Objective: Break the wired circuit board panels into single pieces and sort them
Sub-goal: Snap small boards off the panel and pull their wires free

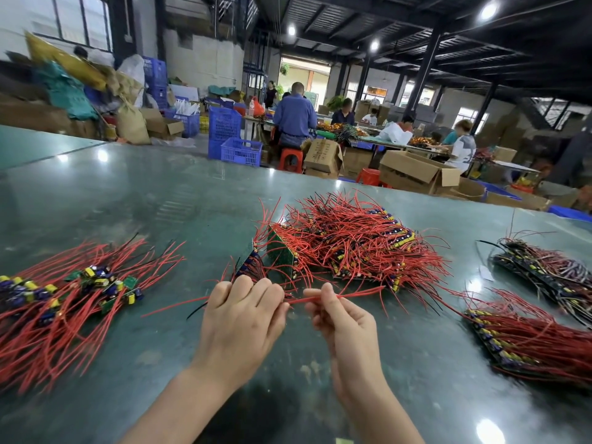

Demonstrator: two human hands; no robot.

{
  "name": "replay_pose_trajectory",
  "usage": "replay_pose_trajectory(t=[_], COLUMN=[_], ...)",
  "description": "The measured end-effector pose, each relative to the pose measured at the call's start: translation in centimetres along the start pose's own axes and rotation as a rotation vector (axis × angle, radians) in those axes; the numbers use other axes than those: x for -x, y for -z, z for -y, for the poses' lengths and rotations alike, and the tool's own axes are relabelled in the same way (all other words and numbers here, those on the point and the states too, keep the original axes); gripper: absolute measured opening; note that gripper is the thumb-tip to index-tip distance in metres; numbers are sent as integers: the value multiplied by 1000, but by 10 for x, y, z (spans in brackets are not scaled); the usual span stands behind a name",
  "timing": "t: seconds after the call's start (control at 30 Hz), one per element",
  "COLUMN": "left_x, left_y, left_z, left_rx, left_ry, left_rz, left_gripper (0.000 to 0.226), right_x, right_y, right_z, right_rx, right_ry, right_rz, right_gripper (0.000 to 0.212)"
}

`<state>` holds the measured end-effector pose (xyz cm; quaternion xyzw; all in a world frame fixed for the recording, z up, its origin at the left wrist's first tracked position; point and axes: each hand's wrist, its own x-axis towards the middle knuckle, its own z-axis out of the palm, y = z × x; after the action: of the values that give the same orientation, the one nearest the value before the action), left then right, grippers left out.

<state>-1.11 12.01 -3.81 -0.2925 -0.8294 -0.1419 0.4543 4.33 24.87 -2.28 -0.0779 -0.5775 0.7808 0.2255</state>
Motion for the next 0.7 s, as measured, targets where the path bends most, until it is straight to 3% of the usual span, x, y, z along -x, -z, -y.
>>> replay_pose_trajectory(t=[0.27,0.5,0.7], left_x=[2,5,7], left_y=[-1,-2,-4], left_z=[3,6,12], left_rx=[76,225,210], left_ry=[38,107,135], left_rz=[59,98,110], left_gripper=[27,26,25], right_x=[-7,-11,-14], right_y=[9,16,18], right_z=[2,5,6], right_rx=[114,-52,-82], right_ry=[129,113,127], right_rz=[-59,-15,-134], right_gripper=[29,31,32])
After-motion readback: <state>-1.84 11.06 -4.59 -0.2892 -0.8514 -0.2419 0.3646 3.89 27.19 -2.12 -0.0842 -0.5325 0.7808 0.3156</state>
